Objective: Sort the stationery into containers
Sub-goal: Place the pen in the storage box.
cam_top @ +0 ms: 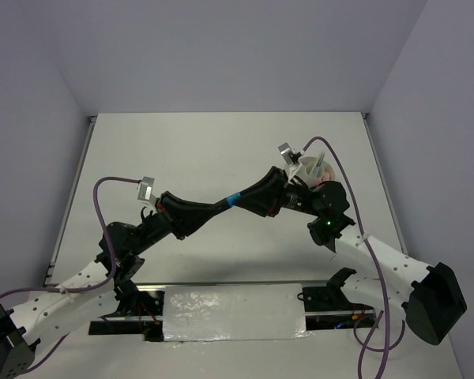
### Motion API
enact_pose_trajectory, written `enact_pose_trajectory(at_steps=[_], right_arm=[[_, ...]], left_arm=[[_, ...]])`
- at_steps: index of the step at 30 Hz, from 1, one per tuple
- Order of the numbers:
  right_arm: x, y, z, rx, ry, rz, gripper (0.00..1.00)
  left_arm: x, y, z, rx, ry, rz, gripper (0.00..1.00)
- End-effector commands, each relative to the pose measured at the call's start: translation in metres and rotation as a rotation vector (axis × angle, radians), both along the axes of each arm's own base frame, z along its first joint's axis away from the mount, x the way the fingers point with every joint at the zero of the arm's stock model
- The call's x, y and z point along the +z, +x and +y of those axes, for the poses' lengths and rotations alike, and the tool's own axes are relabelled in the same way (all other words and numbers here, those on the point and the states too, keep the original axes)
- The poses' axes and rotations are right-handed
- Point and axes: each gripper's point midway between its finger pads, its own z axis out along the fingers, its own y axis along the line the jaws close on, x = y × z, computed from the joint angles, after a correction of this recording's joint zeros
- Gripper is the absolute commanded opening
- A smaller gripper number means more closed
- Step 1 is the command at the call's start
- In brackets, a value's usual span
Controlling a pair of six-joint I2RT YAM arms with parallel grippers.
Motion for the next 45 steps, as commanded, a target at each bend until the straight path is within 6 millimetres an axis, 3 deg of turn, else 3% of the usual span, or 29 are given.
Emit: enact_pose_trajectory(at_steps=[1, 2, 5, 6, 7, 8, 9, 10, 11, 13, 14, 15, 16, 17, 18, 19, 22, 29, 35, 41, 45], right_arm=[[0.034, -0.012, 0.002, 0.037, 0.076, -0.116, 0.06], [0.034, -0.012, 0.003, 0.042, 0.074, -0.115, 0.0], [0.034, -0.01, 0.003, 0.036, 0.068, -0.12, 0.0], [0.033, -0.009, 0.003, 0.022, 0.062, -0.139, 0.0], [0.028, -0.006, 0.002, 0.002, 0.031, -0.126, 0.0], [0.024, -0.001, 0.001, -0.022, 0.008, -0.121, 0.0], [0.02, 0.01, -0.001, -0.083, -0.019, -0.137, 0.0], [0.007, 0.023, -0.006, -0.13, -0.079, -0.086, 0.0], [0.005, 0.028, -0.012, -0.163, -0.094, -0.078, 0.0], [-0.015, 0.052, -0.034, -0.268, -0.165, -0.008, 0.0], [-0.016, 0.056, -0.046, -0.323, -0.189, -0.015, 0.0], [-0.019, 0.063, -0.054, -0.397, -0.208, 0.011, 0.0], [-0.034, 0.081, -0.079, -0.516, -0.279, 0.091, 0.0], [-0.033, 0.084, -0.094, -0.594, -0.299, 0.105, 0.0], [-0.037, 0.092, -0.109, -0.684, -0.34, 0.132, 0.0], [-0.05, 0.104, -0.139, -0.861, -0.414, 0.227, 0.0], [-0.065, 0.111, -0.189, -1.113, -0.512, 0.326, 0.0], [-0.091, 0.116, -0.249, -1.35, -0.61, 0.414, 0.0], [-0.121, 0.131, -0.253, -1.275, -0.632, 0.453, 0.0], [-0.141, 0.147, -0.263, -1.283, -0.661, 0.505, 0.0], [-0.147, 0.156, -0.259, -1.244, -0.632, 0.513, 0.0]], left_arm=[[0.023, -0.002, 0.003, 0.011, -0.038, -0.066, 0.0], [0.023, -0.002, 0.003, 0.012, -0.038, -0.063, 0.0], [0.021, -0.001, 0.002, 0.012, -0.029, -0.06, 0.0], [0.016, 0.002, 0.0, 0.017, -0.006, -0.046, 0.08], [0.017, 0.005, -0.001, 0.026, 0.005, -0.035, 0.46], [0.015, 0.013, 0.0, 0.062, 0.022, -0.001, 0.76], [0.008, 0.024, 0.0, 0.106, 0.061, 0.034, 0.99], [-0.023, 0.036, -0.002, 0.146, 0.179, 0.143, 0.99], [-0.01, 0.044, 0.001, 0.189, 0.2, 0.156, 1.0], [-0.032, 0.069, 0.021, 0.363, 0.348, 0.293, 0.99], [-0.039, 0.076, 0.032, 0.435, 0.39, 0.354, 0.99], [-0.05, 0.09, 0.056, 0.593, 0.435, 0.426, 0.99], [-0.045, 0.096, 0.068, 0.666, 0.461, 0.469, 0.99], [-0.067, 0.093, 0.084, 0.726, 0.56, 0.538, 0.99], [-0.071, 0.098, 0.097, 0.799, 0.596, 0.557, 0.99], [-0.076, 0.098, 0.102, 0.817, 0.654, 0.582, 0.99], [-0.079, 0.099, 0.101, 0.803, 0.728, 0.599, 0.99], [-0.074, 0.085, 0.101, 0.728, 0.824, 0.557, 0.99], [-0.063, 0.073, 0.109, 0.676, 0.937, 0.47, 0.99], [-0.083, 0.063, 0.127, 0.674, 1.067, 0.43, 0.99], [-0.097, 0.059, 0.122, 0.632, 1.053, 0.404, 0.99]])
